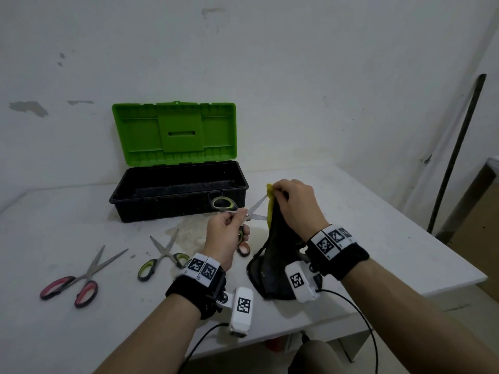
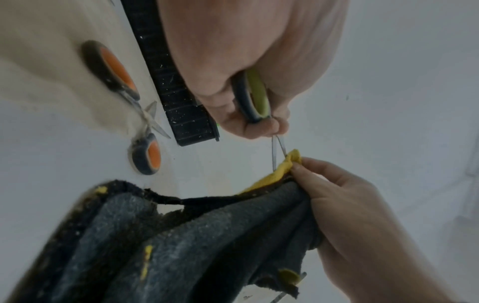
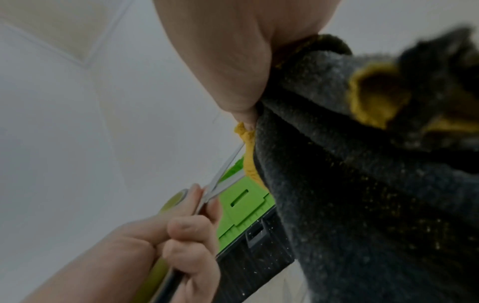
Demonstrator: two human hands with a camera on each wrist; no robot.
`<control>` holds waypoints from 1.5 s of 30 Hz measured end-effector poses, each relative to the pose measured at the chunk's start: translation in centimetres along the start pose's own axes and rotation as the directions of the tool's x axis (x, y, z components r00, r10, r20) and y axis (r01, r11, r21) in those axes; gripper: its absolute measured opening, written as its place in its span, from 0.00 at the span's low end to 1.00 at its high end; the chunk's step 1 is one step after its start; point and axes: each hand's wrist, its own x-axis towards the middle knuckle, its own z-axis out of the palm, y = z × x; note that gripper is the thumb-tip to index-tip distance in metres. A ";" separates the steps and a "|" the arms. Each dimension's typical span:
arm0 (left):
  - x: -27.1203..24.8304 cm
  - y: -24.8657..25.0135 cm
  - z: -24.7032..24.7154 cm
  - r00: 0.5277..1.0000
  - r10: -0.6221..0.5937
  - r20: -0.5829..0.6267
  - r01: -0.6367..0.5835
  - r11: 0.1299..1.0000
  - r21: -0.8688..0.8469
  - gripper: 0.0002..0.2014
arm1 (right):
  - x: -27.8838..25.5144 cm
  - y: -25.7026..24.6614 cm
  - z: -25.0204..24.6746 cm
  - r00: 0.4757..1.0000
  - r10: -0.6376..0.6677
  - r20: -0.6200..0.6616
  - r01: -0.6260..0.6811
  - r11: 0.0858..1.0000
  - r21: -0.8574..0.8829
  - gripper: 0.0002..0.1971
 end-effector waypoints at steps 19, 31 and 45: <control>0.1 0.1 0.1 1.000 0.009 -0.002 -0.009 1.000 0.005 0.14 | -1.5 -1.7 -0.2 0.992 -0.105 0.075 0.103 0.994 0.029 0.08; 0.0 0.0 -0.2 1.000 -0.002 -0.003 0.002 1.000 -0.002 0.14 | -0.3 -0.1 0.1 1.000 -0.017 0.011 0.017 1.000 -0.006 0.08; 0.3 -0.3 -0.1 0.994 -0.091 -0.063 0.084 0.992 -0.099 0.13 | -0.3 -0.2 -1.8 1.000 0.031 -0.002 -0.031 0.999 -0.011 0.08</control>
